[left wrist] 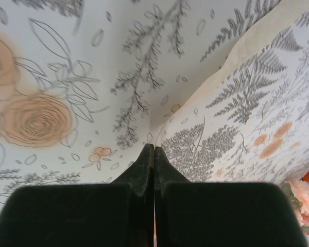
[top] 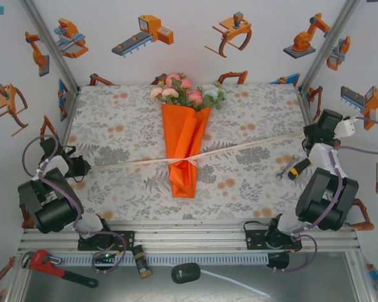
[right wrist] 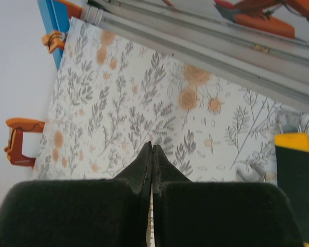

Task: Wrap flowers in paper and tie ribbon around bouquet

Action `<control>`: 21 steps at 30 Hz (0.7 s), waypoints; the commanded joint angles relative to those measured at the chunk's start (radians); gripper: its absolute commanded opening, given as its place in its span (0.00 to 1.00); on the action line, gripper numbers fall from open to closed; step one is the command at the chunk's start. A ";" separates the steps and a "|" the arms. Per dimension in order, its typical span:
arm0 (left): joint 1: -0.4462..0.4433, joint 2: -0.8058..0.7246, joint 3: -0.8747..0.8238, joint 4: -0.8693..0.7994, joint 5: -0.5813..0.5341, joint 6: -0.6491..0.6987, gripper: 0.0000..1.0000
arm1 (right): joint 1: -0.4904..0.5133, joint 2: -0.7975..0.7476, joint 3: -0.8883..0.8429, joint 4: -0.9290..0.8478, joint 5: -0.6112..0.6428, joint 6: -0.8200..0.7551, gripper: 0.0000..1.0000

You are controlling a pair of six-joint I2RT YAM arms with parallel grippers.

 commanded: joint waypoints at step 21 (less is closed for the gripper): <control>-0.362 -0.230 0.047 -0.052 0.004 0.077 0.54 | 0.187 -0.059 -0.040 0.084 -0.338 0.053 0.60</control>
